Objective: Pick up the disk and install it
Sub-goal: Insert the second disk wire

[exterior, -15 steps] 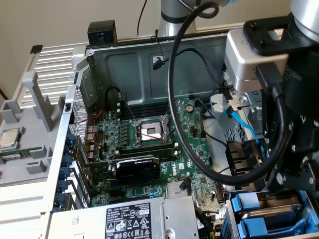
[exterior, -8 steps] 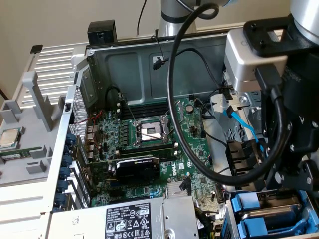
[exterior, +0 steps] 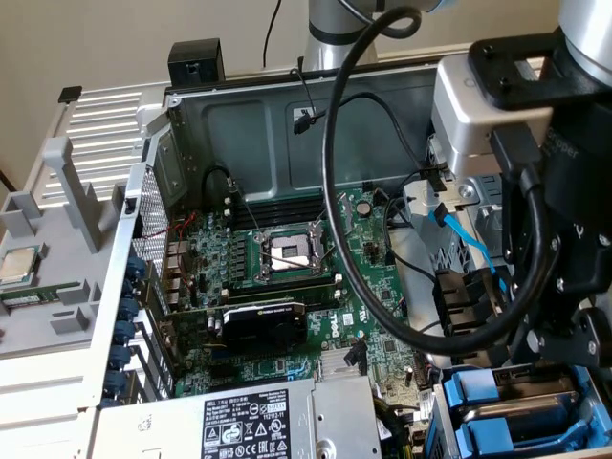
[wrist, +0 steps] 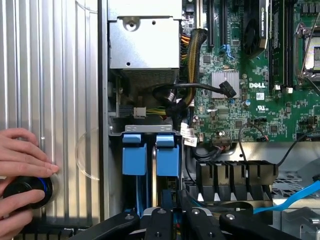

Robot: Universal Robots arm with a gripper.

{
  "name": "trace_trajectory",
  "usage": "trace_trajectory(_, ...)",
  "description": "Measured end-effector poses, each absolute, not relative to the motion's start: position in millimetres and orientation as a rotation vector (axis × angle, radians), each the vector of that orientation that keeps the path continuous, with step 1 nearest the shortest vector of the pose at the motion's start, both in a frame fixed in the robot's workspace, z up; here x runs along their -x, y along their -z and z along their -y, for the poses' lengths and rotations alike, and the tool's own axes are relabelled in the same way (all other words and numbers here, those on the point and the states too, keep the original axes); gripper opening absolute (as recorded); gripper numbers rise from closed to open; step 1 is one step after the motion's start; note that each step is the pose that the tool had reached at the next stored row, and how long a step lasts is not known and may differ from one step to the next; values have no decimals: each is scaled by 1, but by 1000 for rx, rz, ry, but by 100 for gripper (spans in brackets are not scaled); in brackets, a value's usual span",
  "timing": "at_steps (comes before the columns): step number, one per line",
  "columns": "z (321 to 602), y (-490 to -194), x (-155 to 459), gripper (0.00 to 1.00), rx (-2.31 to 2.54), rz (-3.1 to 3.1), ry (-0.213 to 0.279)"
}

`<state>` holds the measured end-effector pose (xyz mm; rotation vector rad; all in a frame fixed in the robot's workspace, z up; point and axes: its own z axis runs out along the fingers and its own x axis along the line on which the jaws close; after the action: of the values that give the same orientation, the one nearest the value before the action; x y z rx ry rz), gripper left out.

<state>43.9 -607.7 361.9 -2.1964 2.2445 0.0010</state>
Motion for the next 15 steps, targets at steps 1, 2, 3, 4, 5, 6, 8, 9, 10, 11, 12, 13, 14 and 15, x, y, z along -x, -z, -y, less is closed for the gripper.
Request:
trace_trajectory(1, 608, -362, -44, 17, 2196, -2245, -1)
trace_trajectory(2, 608, -362, -45, 17, 2196, -2245, -1)
trace_trajectory(3, 608, -362, -45, 17, 2196, -2245, -1)
trace_trajectory(4, 608, -362, -46, 17, 2196, -2245, -1)
trace_trajectory(5, 608, -362, -46, 17, 2196, -2245, -1)
trace_trajectory(6, 608, -362, -46, 17, 2196, -2245, -1)
trace_trajectory(8, 608, -361, -46, 17, 2196, -2245, -1)
trace_trajectory(9, 608, -361, -46, 17, 2195, -2246, -1)
trace_trajectory(10, 608, -361, -46, 17, 2194, -2247, -1)
trace_trajectory(11, 608, -361, -46, 17, 2193, -2248, -1)
trace_trajectory(12, 608, -361, -46, 17, 2192, -2249, -1)
trace_trajectory(13, 608, -360, -46, 17, 2191, -2250, -1)
trace_trajectory(14, 608, -360, -46, 17, 2190, -2251, -1)
trace_trajectory(15, 608, -360, -46, 17, 2189, -2251, -1)
